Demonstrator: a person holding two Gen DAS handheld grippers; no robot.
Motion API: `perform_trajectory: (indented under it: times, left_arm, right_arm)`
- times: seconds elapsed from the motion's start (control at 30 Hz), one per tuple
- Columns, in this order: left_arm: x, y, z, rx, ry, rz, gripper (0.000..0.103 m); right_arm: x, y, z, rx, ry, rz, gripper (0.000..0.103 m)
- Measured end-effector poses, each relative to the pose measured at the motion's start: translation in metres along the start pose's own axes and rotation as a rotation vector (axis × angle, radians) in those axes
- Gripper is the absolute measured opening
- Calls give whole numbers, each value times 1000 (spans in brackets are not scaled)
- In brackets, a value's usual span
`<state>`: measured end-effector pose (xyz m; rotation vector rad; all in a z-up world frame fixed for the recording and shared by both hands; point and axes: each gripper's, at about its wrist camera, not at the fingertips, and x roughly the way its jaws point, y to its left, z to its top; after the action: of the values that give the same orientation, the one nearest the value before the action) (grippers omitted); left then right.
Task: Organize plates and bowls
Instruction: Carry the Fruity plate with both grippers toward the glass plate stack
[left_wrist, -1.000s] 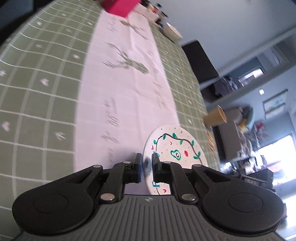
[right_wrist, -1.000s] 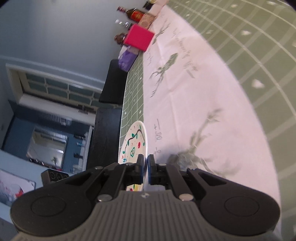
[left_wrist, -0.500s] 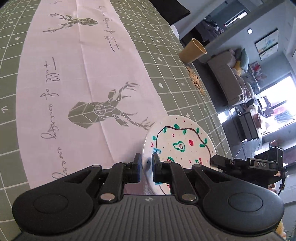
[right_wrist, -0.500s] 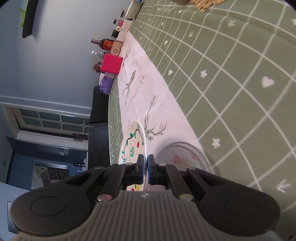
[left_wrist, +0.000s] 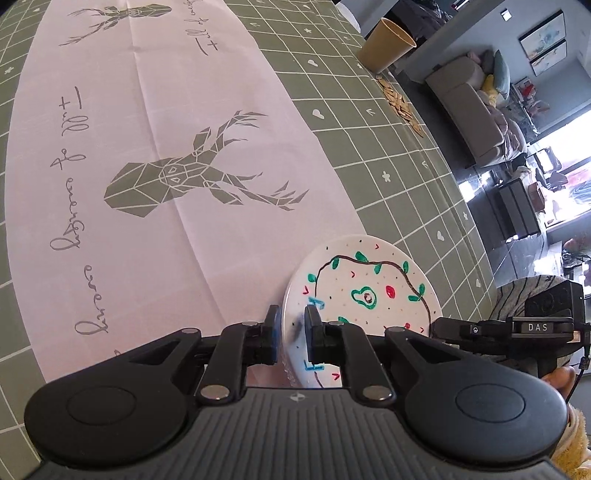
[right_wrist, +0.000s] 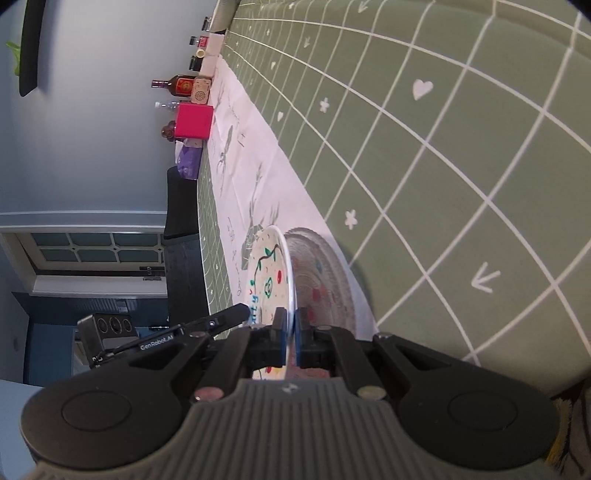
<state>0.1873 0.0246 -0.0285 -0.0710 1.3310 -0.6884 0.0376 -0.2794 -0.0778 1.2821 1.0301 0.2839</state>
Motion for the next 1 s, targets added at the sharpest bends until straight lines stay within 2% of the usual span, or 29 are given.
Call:
perform_trajectory:
  times: [0.23,0.33,0.4,0.47,0.6,0.67,0.77,1.0]
  left_arm:
    - [4,-6,-1,42,2,20,16]
    - [5,-7,-2,53,-4,29,16]
    - [4,-9,-2,65,-15,53,18]
    - [6,-10,-2,82,-17,74,21]
    - [4,-11,-4,94,-28,89,22]
    - [2,-11,-6,109,-40,98,27]
    - [1,-14,-9,120,-47,114,30]
    - [-1,-17,-15,155,-95,144,35]
  right_arm:
    - [2,2,-2,-77,-8,-79,2]
    - [2,17,-7,-175,-16,-129,8]
    - [4,30,-10,-254,-16,-148,18]
    - [5,42,-14,-306,-18,-137,49]
    - [10,60,-20,-392,-25,-209,62]
    - [12,65,-21,-407,-30,-241,70]
    - [13,68,-22,-421,-34,-239,74]
    - [13,72,-25,-433,-73,-279,75]
